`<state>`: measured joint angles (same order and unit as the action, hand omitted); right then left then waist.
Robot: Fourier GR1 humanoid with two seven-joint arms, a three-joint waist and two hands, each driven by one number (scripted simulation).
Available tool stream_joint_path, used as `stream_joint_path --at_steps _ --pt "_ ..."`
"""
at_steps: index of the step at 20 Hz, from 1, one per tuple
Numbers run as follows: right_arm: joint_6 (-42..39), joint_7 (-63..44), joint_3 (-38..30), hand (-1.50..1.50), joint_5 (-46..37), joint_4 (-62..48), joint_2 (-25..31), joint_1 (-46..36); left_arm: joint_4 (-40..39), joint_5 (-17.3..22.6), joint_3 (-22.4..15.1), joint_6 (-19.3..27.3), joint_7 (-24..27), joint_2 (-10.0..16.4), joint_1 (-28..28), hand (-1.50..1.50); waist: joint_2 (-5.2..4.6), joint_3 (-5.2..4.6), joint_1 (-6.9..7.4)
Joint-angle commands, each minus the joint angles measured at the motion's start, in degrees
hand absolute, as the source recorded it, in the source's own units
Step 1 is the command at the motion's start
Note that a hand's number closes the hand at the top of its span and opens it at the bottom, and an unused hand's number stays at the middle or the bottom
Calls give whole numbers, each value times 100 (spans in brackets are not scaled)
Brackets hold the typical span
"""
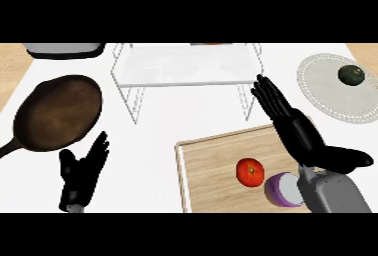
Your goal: Pick the tomato from the tray and place it in the tiered shelf
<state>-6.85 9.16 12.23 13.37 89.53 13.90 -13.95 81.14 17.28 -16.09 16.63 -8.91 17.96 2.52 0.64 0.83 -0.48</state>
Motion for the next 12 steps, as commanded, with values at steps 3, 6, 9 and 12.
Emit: stream_joint_path --at_steps 3,6,9,12 --pt "365 -854 -17 150 -124 319 -54 -108 724 -327 473 359 156 313 -449 0 -32 -83 44" --pt "726 -1362 76 150 -339 258 -196 -392 1134 -440 942 419 541 664 -934 0 -11 -88 93" --pt "1829 -1415 -691 -150 -198 -294 -709 60 1142 -385 739 329 555 470 -689 0 -52 -79 65" --pt "1086 -1380 -749 -150 176 569 -386 299 1328 -563 807 440 300 316 -767 0 -53 -82 33"
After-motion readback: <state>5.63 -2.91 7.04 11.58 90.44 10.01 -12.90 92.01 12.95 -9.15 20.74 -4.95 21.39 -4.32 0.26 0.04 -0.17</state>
